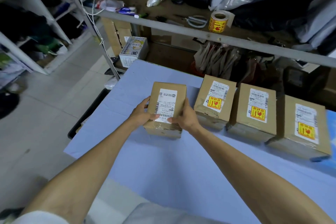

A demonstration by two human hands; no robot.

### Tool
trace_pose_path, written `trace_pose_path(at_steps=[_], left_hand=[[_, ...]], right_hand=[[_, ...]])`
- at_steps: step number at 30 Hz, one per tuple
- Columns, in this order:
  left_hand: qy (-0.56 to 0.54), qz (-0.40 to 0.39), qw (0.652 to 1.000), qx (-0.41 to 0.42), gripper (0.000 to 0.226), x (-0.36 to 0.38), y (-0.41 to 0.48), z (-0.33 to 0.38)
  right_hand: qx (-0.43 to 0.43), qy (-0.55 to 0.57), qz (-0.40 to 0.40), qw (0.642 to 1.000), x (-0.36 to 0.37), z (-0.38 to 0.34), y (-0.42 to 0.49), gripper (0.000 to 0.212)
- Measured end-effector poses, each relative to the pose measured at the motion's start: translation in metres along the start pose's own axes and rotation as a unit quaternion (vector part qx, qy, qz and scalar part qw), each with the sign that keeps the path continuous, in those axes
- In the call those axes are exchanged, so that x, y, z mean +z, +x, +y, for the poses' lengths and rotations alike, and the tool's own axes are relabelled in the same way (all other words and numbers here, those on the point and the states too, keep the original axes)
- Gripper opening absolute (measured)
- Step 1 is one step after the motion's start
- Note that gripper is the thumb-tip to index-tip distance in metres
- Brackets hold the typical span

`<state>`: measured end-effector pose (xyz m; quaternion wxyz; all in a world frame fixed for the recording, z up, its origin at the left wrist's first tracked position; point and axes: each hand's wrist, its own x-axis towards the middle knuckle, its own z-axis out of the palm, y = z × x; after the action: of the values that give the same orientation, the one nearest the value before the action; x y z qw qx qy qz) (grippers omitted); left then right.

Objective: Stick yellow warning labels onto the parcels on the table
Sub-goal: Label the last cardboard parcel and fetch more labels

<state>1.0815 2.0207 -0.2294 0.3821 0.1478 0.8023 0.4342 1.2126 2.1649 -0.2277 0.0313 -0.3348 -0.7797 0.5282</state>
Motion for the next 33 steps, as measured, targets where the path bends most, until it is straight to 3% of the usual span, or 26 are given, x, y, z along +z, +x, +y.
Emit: trace_pose_path(at_steps=[12, 25, 33], left_hand=[[-0.019, 0.004, 0.999, -0.037, 0.092, 0.057, -0.119, -0.052], [0.061, -0.091, 0.993, 0.04, 0.099, 0.196, -0.143, 0.0], [0.072, -0.133, 0.987, 0.062, 0.094, 0.261, -0.146, 0.026]], right_hand=[[0.048, 0.006, -0.059, 0.997, -0.006, 0.053, -0.115, 0.089], [0.114, 0.037, 0.079, 0.99, -0.12, 0.127, -0.204, 0.08], [0.162, 0.036, 0.099, 0.981, -0.168, 0.16, -0.23, 0.079]])
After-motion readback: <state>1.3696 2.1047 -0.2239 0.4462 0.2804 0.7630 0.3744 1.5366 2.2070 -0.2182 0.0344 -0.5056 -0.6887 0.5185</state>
